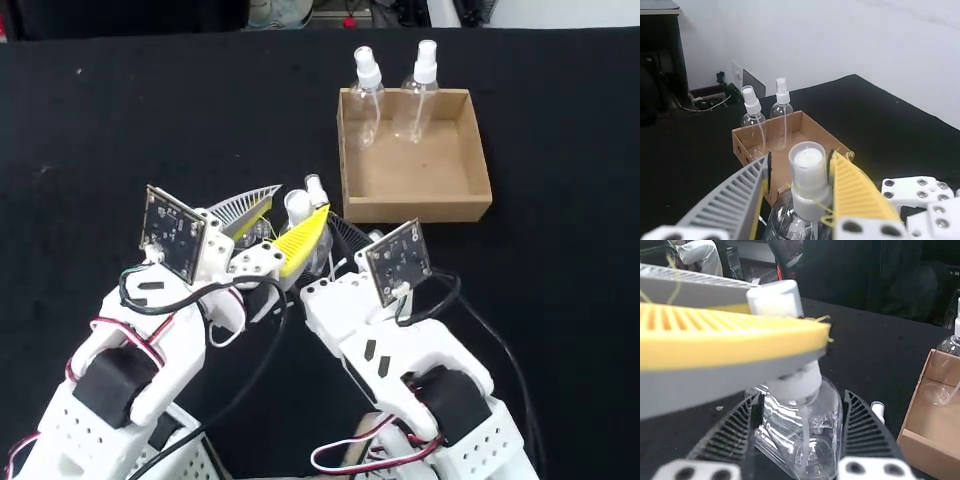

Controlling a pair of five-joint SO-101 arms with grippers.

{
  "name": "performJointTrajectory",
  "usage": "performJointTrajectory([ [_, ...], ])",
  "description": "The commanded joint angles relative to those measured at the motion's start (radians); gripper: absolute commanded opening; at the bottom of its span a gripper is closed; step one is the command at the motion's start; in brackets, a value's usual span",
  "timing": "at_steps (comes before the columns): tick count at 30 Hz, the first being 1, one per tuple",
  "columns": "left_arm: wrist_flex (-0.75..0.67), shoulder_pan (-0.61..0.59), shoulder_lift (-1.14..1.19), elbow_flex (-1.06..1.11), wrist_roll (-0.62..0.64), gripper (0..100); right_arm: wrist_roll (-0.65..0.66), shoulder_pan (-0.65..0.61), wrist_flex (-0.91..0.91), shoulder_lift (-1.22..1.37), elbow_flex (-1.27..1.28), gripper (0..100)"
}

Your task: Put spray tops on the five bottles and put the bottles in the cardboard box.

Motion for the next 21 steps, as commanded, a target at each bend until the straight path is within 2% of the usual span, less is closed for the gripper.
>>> performJointTrajectory([
  [1,0.017,-0.016,0.012,-0.084,0.005,19,0.005,-0.005,-0.025,-0.010,-0.007,11.6],
  [9,0.020,-0.022,0.012,-0.223,0.005,19,0.005,0.107,-0.025,-0.007,-0.030,11.6],
  [14,0.034,-0.030,0.012,-0.278,0.000,19,0.005,0.118,-0.025,-0.005,-0.024,11.6],
  [18,0.147,-0.137,0.012,-0.346,-0.072,19,0.005,0.222,-0.025,-0.005,-0.045,11.6],
  [21,0.261,-0.282,0.012,-0.314,-0.150,19,0.005,0.316,-0.023,-0.005,-0.074,11.6],
])
